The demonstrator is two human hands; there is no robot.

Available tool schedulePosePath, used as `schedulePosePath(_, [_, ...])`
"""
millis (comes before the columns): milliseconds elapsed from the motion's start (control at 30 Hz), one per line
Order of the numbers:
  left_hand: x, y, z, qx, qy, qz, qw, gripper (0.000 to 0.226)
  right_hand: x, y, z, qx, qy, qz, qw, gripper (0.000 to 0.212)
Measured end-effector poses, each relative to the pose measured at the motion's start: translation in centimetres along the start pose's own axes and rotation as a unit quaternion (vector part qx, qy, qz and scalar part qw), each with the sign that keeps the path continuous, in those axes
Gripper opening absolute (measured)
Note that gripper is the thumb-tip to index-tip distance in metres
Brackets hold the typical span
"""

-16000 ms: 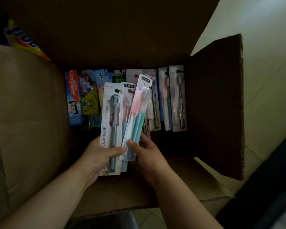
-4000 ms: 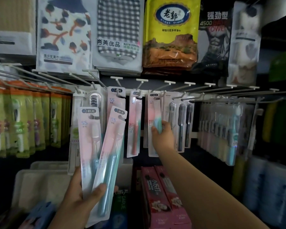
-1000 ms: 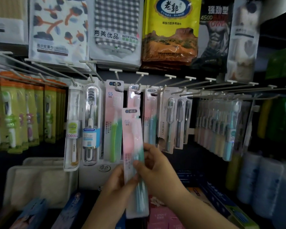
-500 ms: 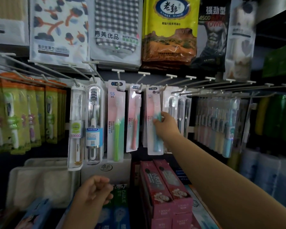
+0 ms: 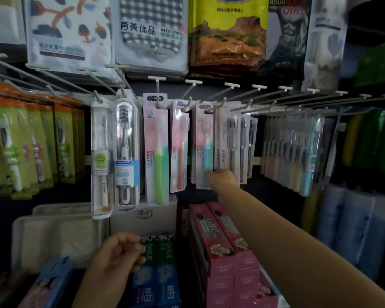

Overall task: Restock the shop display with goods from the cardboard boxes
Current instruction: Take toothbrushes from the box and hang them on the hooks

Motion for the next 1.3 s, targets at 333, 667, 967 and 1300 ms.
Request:
schedulePosePath(333, [-2.4, 0.3, -3.0, -0.013, 0.042, -0.019, 0.999, 0.013, -11.3, -6.6, 7.1, 0.104, -0.069, 0.171, 0.977, 0.018])
schedulePosePath(667, [-10.9, 6.9, -13.0, 0.027, 0.280, 0.040, 0.959, 0.017, -21.5, -25.5, 15.1, 0.060, -0.218, 0.036, 0.973, 0.016])
schedulePosePath(967, [-21.3, 24.2, -18.8, 0.146, 0.349, 0.303, 0.875, 0.012, -33.9, -45.3, 19.7, -0.026, -0.219, -0.262, 0.940, 0.031])
schedulePosePath(1300, [-34.1, 40.7, -20.1, 0.283, 0.322, 0.482, 0.764, 0.012, -44.1, -63.5, 18.0, -0.038, -0.078, -0.538, 0.838, 0.031])
Point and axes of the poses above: each hand's wrist, its own x-axis towards the middle knuckle, its own z-axis out of the back of the hand, y = z × x, the point moved 2 cm from there along x, towards the middle knuckle, and after that the axes turned 12 degrees about -x, right-handed, at the moved point
